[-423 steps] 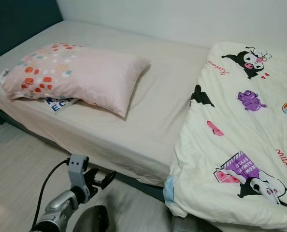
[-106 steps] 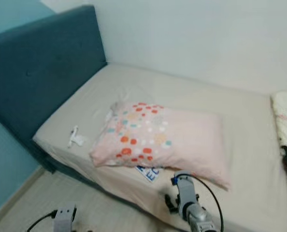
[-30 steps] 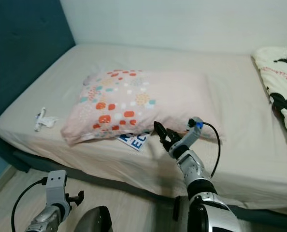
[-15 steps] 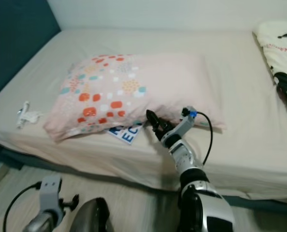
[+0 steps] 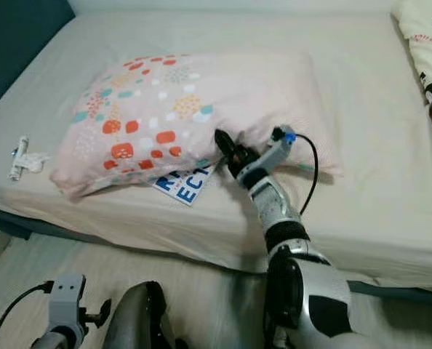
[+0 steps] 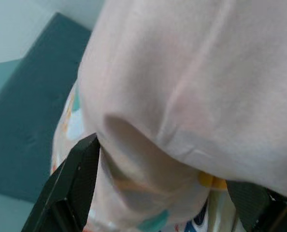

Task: Clean up the room

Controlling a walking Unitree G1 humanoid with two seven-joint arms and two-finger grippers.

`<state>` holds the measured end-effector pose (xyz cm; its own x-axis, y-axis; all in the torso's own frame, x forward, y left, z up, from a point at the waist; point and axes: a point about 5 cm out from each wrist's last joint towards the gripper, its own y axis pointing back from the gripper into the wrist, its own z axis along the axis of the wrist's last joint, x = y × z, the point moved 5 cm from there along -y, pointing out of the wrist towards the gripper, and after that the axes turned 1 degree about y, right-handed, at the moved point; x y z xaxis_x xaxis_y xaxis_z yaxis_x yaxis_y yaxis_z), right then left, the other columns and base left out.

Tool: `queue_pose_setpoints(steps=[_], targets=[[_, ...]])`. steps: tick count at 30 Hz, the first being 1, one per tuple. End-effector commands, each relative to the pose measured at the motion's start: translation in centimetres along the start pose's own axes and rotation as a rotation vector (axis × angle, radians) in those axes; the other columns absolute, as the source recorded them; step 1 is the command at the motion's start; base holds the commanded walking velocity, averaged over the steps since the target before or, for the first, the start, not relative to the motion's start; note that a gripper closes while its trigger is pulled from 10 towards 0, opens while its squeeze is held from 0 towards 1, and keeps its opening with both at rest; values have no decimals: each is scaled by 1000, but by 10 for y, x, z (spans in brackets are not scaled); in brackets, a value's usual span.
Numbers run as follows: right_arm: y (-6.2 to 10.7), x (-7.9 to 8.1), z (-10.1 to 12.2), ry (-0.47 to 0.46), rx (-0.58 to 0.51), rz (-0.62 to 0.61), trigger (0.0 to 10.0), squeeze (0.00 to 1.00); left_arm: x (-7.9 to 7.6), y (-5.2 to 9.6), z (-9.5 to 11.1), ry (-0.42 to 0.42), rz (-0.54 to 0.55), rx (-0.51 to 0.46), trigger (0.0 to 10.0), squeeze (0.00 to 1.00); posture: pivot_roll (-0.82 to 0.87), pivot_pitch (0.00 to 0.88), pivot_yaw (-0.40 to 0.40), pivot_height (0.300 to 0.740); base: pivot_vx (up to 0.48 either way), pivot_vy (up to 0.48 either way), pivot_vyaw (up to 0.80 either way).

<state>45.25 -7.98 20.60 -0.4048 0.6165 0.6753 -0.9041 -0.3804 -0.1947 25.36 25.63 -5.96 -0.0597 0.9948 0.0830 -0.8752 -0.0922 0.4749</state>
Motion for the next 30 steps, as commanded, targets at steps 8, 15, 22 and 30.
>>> queue_pose_setpoints(steps=[8,15,22,30], targets=[[-9,3,-3,33,44,-101,2784,0,7,7,-7,-30,1,11,10000,0,142,303,70,445,0,0,0],[-9,-2,6,41,26,-135,0,0,9,5,-3,-4,28,-11,10000,0,156,288,48,445,0,0,0],[-14,8,18,78,-2,-87,0,0,8,4,3,16,47,-39,10000,0,150,262,21,445,0,0,0],[-18,21,35,150,-41,-24,0,0,4,-3,19,48,61,-95,10000,0,129,227,1,445,0,0,0]])
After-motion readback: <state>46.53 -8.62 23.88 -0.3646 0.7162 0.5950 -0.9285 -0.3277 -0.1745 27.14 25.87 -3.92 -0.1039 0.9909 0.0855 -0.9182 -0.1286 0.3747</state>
